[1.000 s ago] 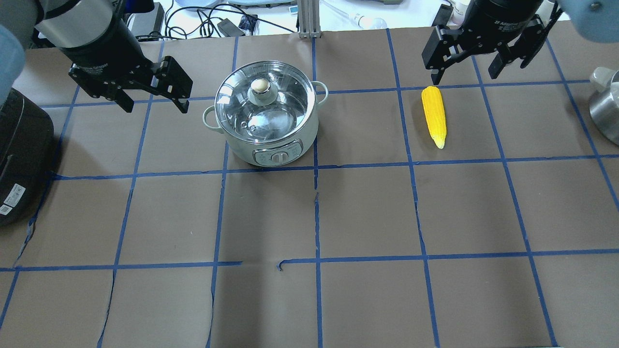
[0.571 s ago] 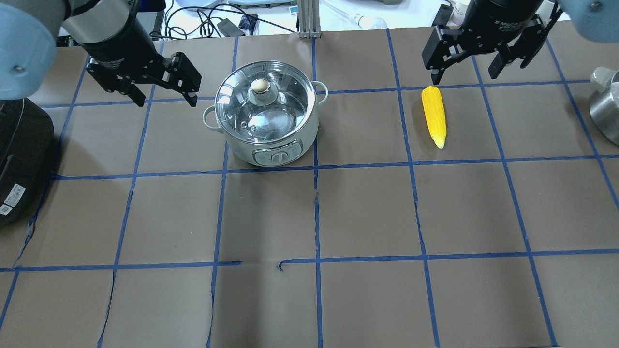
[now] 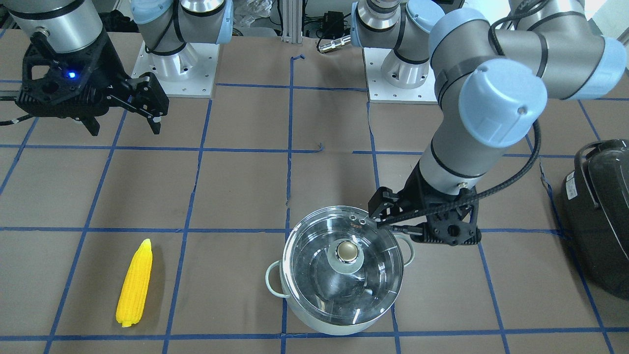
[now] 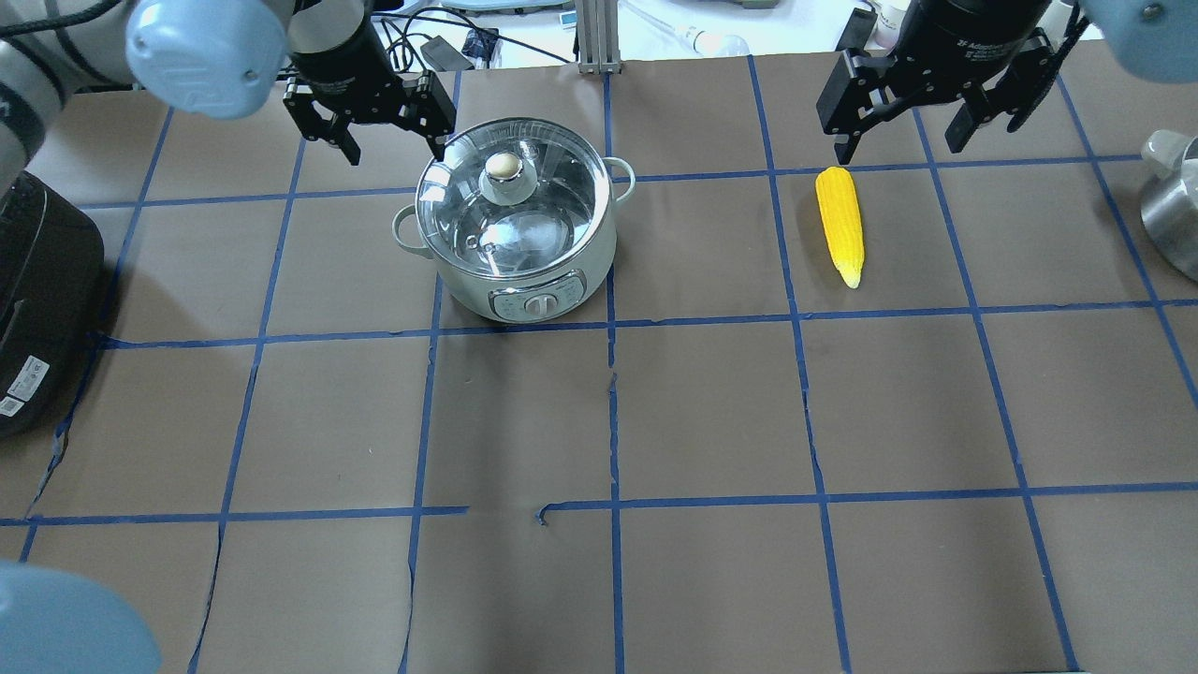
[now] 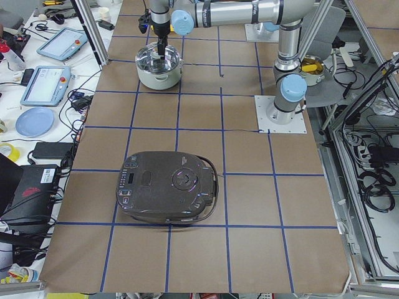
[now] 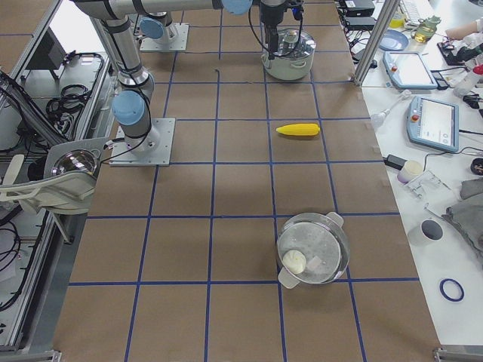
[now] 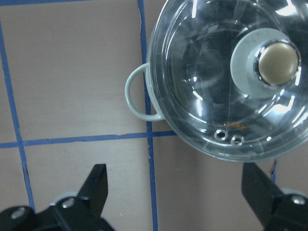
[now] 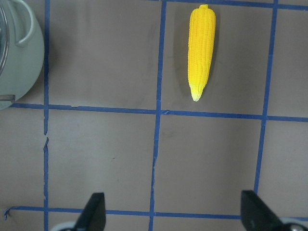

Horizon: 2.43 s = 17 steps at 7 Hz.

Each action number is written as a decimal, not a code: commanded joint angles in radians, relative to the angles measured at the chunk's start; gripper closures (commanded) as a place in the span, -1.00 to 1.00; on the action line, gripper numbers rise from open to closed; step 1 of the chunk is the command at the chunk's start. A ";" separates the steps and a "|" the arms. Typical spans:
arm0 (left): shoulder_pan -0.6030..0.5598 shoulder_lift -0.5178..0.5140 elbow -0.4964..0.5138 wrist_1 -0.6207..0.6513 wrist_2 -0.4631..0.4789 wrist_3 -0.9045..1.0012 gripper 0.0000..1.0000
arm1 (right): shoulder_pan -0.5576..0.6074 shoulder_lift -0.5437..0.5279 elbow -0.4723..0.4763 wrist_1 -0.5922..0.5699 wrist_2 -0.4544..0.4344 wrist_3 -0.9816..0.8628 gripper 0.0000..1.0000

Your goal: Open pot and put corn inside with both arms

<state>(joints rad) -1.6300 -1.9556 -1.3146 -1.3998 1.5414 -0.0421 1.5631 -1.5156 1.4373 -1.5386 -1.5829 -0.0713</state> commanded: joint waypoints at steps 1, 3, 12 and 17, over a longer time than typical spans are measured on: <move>-0.078 -0.113 0.113 0.010 0.003 -0.131 -1.00 | 0.000 0.000 0.000 0.002 0.000 -0.001 -1.00; -0.106 -0.152 0.114 0.034 0.005 -0.145 -1.00 | 0.000 0.000 0.000 0.002 0.000 -0.001 -1.00; -0.113 -0.118 0.125 0.073 0.016 -0.128 1.00 | -0.002 0.011 -0.003 -0.073 0.027 0.001 -1.00; 0.287 -0.097 0.030 -0.026 0.097 0.455 1.00 | -0.086 0.271 -0.011 -0.383 0.069 -0.051 -1.00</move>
<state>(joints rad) -1.4402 -2.0583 -1.2280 -1.4417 1.6247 0.2584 1.4815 -1.3433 1.4288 -1.8152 -1.5149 -0.1227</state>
